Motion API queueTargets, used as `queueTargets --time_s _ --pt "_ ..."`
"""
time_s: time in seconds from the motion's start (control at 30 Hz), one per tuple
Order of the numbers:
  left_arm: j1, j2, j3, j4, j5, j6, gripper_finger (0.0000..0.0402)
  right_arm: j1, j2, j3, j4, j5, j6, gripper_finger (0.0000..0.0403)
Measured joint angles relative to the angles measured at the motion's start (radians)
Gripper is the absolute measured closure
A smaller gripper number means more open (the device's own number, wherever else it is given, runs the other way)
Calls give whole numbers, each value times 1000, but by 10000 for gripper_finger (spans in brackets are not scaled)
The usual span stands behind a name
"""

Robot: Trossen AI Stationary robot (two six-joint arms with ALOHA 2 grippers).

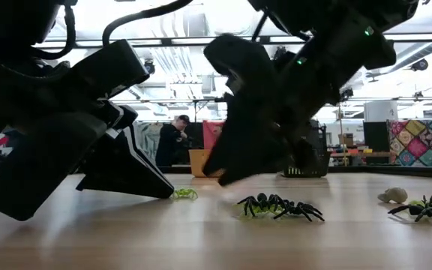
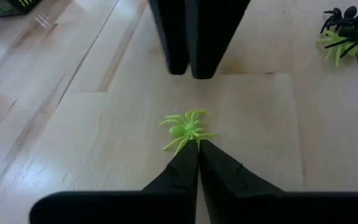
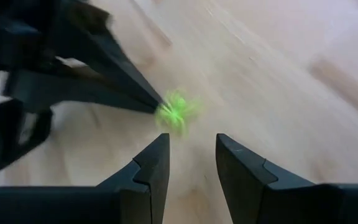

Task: Sort Halloween decoration
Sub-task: Put the green spider toy into the black bin

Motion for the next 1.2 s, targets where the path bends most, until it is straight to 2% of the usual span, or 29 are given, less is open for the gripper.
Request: queueTargets --time_s 0.07,0.3,0.4,0.5,0.83,1.0,1.2 --pt "0 0 0 0 0 0 401 0 0 1 32 18 -110 284" --pt "0 -6 -1 -5 6 6 401 6 3 1 33 27 -680 284" --pt "0 -7 -1 -6 6 6 401 7 20 1 34 7 -810 283" --pt "0 -7 -1 -8 6 7 401 4 44 1 62 -17 -830 267" --pt "0 -7 -1 -9 6 4 402 -4 88 1 132 -9 -818 178" --pt "0 -7 -1 -8 6 4 402 -18 108 2 158 -22 -803 172" --pt "0 -7 -2 -9 6 4 402 -28 108 2 159 -29 -801 191"
